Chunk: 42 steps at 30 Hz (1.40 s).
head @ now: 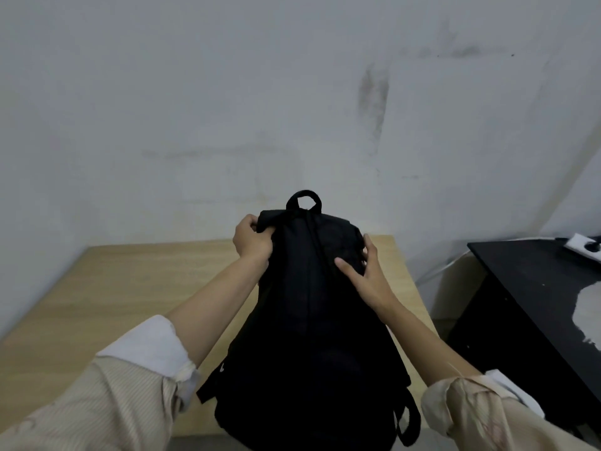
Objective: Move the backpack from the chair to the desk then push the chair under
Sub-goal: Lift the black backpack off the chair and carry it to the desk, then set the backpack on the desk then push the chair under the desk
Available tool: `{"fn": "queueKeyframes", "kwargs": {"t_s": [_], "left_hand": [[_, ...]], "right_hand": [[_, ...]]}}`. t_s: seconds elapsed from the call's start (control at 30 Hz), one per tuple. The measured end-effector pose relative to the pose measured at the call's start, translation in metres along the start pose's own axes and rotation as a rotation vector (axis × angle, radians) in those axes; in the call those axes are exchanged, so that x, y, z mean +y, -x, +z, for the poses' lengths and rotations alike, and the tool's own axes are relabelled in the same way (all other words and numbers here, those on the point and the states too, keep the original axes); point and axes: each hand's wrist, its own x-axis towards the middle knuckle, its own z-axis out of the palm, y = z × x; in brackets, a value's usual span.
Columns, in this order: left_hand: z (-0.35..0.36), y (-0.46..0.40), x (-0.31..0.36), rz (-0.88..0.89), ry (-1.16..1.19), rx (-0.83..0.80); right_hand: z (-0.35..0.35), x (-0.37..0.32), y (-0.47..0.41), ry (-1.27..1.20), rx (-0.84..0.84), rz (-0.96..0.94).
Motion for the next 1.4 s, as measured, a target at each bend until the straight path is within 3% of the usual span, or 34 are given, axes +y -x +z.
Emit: {"fn": "queueKeyframes", "kwargs": {"t_s": [0.3, 0.47, 0.73, 0.93, 1.1, 1.4], "left_hand": [[0.066, -0.091, 0.031, 0.178, -0.071, -0.043], [0.087, -0.127, 0.003, 0.149, -0.309, -0.308], [0.077, -0.122, -0.107, -0.075, -0.910, -0.727], [0.061, -0.101, -0.173, -0.051, -1.265, -1.002], [0.053, -0.082, -0.203, 0.096, -1.421, -0.981], [0.034, -0.046, -0.213, 0.206, -1.447, -0.946]], "right_hand": [[-0.010, -0.013, -0.125, 0.260, 0.060, -0.096], [-0.003, 0.013, -0.151, 0.369, 0.005, -0.069], [0.017, 0.088, -0.166, 0.580, -0.335, 0.201], [0.019, 0.126, -0.170, 0.795, -0.519, 0.228], [0.019, 0.159, -0.160, 1.100, -0.707, 0.159], [0.009, 0.180, -0.134, 1.139, -0.675, 0.049]]}}
